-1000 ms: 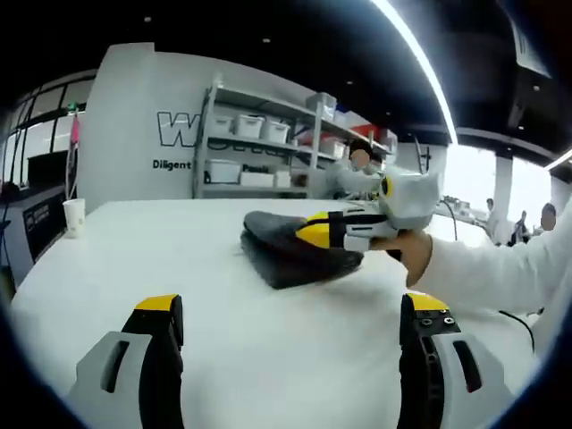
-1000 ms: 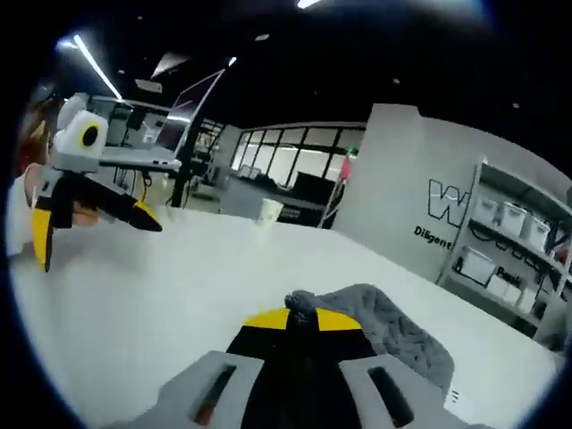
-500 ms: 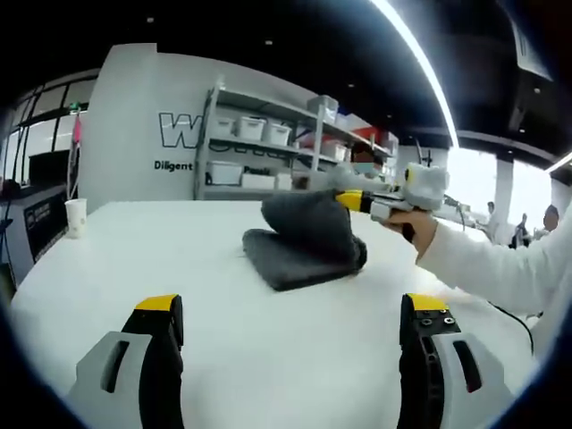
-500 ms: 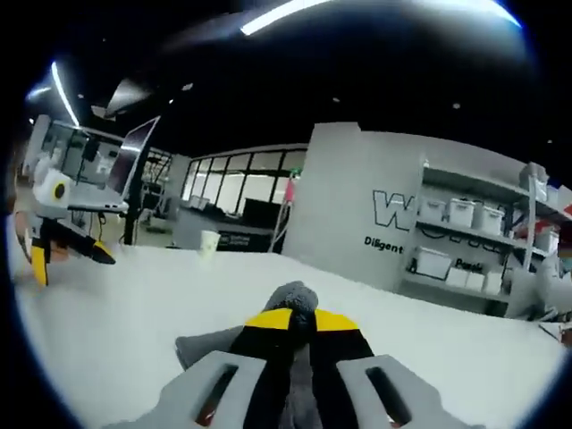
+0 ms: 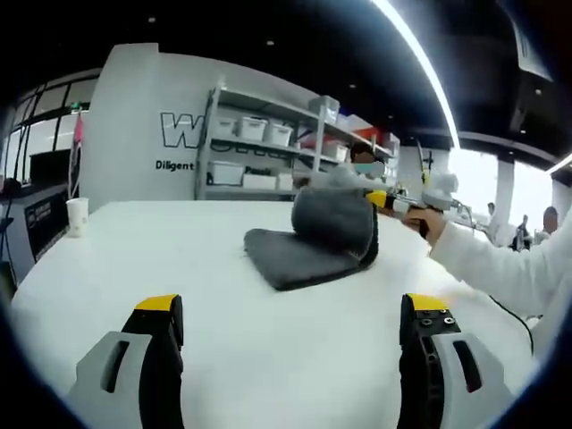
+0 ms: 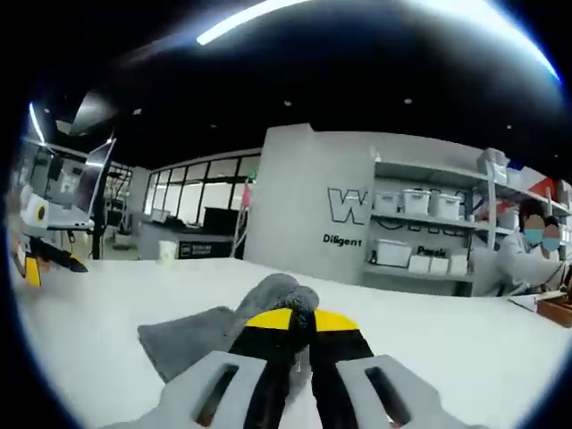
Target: Open the folded towel by lifting each exposed corner and separating the folded layers until the towel lies flat within the target outline without major curled edges
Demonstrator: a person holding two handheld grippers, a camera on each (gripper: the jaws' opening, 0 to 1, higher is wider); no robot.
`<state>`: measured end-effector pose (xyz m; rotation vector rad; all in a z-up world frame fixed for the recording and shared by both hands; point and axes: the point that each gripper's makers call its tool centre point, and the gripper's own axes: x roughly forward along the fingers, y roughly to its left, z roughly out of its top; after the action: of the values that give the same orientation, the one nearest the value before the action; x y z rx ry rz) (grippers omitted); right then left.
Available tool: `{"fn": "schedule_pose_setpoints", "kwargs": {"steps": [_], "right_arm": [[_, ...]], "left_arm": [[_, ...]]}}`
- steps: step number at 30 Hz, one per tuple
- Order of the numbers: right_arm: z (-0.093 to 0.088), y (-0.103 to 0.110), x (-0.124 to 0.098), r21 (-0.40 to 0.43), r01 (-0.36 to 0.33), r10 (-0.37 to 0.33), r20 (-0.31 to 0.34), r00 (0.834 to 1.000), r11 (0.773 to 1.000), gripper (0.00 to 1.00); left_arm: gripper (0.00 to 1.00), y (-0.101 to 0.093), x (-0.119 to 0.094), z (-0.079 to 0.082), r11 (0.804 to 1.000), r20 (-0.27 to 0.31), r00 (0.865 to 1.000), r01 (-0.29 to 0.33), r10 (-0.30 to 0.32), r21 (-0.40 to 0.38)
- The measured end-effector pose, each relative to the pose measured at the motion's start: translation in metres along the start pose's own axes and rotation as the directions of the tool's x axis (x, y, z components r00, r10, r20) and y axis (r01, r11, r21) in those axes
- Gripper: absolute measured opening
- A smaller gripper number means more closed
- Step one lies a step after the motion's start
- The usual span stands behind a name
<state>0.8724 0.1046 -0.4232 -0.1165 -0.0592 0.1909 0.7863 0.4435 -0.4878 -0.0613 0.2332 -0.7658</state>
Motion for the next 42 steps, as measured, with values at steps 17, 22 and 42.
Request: {"fn": "schedule_pose_setpoints", "kwargs": {"steps": [17,22,42], "right_arm": [[-0.075,-0.078,-0.063,-0.003,0.187,-0.185,-0.168,0.968,0.982,0.0],[-0.094,-0.088,-0.069,0.007,0.212,-0.206,-0.212,0.955,0.977,0.0],[-0.099,-0.11,-0.116,0.0,0.144,-0.14,-0.227,0.964,0.99,0.54]], "left_arm": [[1.0,0.011,0.006,-0.002,1.0,-0.029,1.0,-0.004,0.004,0.003],[1.0,0.011,0.008,-0.006,1.0,-0.043,0.999,-0.006,0.007,0.006],[1.0,0.017,0.015,-0.015,0.999,-0.074,0.997,-0.026,0.028,0.028]]}}
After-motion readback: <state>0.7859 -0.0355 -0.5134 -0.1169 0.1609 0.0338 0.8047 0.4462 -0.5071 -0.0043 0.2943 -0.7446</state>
